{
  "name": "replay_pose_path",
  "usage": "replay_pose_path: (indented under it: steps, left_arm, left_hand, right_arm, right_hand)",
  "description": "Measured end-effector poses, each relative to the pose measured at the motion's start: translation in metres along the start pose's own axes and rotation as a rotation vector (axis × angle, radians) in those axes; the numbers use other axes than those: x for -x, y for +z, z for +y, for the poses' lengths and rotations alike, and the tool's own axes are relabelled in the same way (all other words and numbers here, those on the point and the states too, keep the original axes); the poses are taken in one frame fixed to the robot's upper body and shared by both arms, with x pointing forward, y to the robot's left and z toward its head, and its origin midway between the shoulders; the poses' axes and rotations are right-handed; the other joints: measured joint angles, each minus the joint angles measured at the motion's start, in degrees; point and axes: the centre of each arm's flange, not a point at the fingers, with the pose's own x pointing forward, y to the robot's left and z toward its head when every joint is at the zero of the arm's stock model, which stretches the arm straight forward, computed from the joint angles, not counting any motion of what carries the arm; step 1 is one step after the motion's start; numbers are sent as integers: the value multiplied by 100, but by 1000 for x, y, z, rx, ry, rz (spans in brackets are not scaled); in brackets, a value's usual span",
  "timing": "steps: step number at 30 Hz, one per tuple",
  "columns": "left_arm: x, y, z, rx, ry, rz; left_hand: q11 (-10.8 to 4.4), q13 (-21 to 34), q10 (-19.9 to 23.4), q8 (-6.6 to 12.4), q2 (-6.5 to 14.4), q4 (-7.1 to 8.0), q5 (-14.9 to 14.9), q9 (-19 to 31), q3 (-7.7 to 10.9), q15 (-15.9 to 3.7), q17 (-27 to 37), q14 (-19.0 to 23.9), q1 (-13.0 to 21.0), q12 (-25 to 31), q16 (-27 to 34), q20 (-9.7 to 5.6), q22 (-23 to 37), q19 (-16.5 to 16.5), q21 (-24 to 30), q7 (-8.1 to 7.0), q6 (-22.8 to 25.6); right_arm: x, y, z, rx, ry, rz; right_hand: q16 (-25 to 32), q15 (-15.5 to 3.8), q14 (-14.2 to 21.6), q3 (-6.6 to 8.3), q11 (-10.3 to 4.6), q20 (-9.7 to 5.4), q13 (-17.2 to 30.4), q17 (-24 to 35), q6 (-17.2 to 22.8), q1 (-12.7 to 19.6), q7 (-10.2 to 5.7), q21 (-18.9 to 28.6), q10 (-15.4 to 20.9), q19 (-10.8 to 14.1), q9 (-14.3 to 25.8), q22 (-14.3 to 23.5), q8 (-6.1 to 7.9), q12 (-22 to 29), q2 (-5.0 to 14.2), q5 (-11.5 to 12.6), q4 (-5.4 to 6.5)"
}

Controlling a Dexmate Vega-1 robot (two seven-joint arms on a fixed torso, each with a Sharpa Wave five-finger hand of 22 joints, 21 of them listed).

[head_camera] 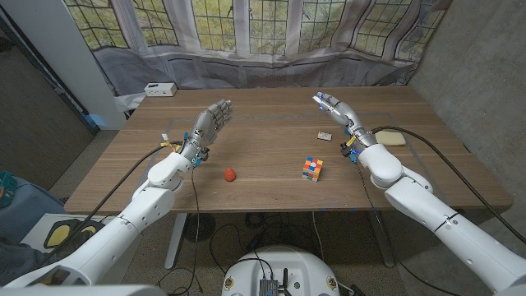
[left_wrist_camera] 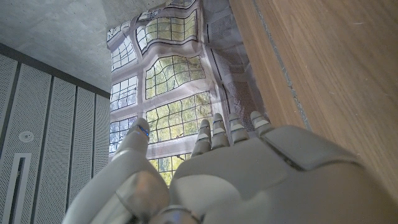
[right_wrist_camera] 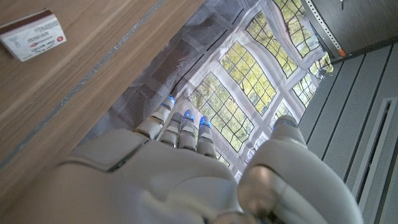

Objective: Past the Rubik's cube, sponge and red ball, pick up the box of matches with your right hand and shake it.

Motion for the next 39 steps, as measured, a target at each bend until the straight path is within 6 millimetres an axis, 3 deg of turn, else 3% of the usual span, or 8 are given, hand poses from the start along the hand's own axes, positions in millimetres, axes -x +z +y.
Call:
replay_pose_path:
  steps: [15,22,29,39]
  left_arm:
    - [-8,4,-4,-10,-6,-23]
    - [-10,5,-5,-6,8,-32]
    - [-12,4,-6,3,13,-39]
    - [-14,3,-9,15,11,-44]
  left_hand:
    - [62,0,-59,0,0,0,0,0,0,-21,0,21,0,0,0,-44,0,21,0,32,-93]
    - [197,-14,-208,-23,-23,0,0,0,0,-17,0,-89,22,-67,-22,-370,0,147,0,97,-409]
    - [247,-14,-466,-62,-45,-18,0,0,19,69,0,-214,46,-89,-22,-309,-14,351,57,123,-882]
    - [281,-13,-517,-36,-22,-18,0,0,19,122,0,-267,68,-89,-22,-407,-13,447,66,163,-943]
  right_arm:
    - [-2,-22,-18,-256,-5,-35]
    - [-6,-41,-24,-380,-1,-28]
    - [-7,-51,-27,-459,9,-31]
    - [-5,-59,-28,-497,17,-22]
  right_hand:
    - [0,0,1,-44,0,-31,1,-26,-38,-98,84,0,-61,-31,0,0,0,0,-53,0,16]
    - [0,0,1,-76,0,-52,1,-26,-70,-159,115,-1,-61,-52,1,0,0,0,-38,0,29]
    - [0,0,1,-76,0,-61,1,-26,-70,-189,114,0,-61,-61,1,0,0,26,-67,0,29]
    - [0,31,-31,-100,0,-30,1,-25,-69,-265,114,-1,-60,-92,1,1,25,26,-84,0,52]
